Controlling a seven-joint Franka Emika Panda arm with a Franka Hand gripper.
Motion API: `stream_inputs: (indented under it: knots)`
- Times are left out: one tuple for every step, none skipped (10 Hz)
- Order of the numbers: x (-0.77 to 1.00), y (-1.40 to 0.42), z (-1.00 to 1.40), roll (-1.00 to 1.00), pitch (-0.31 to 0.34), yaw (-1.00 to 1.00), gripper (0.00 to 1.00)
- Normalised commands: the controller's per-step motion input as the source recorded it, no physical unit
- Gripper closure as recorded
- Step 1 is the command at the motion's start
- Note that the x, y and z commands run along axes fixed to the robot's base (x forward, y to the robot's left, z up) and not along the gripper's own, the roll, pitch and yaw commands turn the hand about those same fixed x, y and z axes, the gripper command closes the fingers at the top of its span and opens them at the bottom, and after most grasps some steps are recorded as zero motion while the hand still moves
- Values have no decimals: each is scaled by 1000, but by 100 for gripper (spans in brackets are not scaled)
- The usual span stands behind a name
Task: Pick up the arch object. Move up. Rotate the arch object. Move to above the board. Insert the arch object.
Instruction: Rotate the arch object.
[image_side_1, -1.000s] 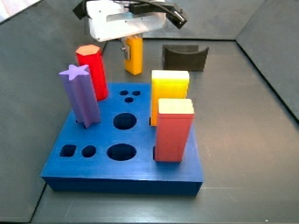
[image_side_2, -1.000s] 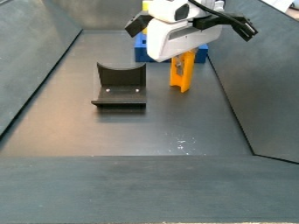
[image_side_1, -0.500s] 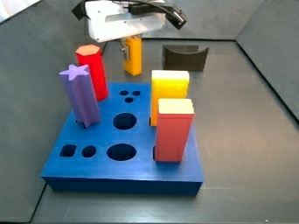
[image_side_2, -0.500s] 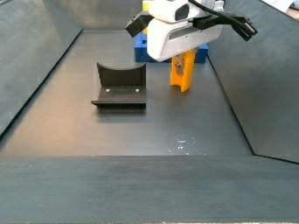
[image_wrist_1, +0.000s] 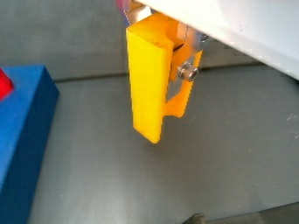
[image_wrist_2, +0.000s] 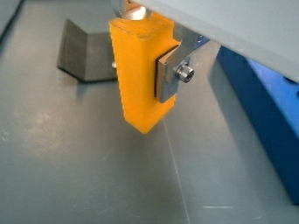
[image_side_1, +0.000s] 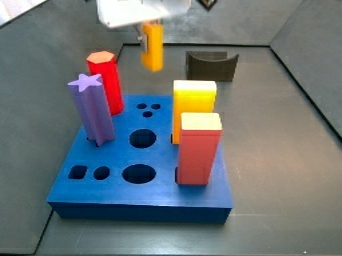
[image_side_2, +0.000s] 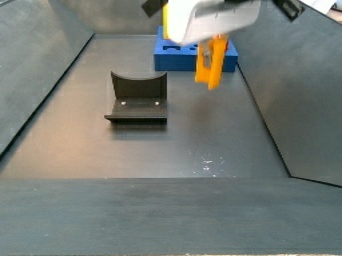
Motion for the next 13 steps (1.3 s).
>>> stream_inputs:
  knots:
    - [-202,225,1000,0,0,0,100]
    - [-207,237,1000,-8,-15,2,100]
    - [-197,210,1000,-16,-23,-10,100]
    - [-179,185,1000,-26,-16,-15,100]
    - [-157,170,1000,-41,12,-17,100]
    - [-145,159,1000,-50,26,-18,100]
    - [-139,149,1000,-55,25,-19,100]
    - [-123,127,1000,-65,19,-18,100]
    - [-117,121,1000,-68,21,-19,100]
    - [-72,77,778,-74,28,-19,100]
    - [-40,52,605,-78,39,-19,100]
    - [-11,38,375,-84,59,-20,100]
    - [-1,33,263,-87,70,-20,100]
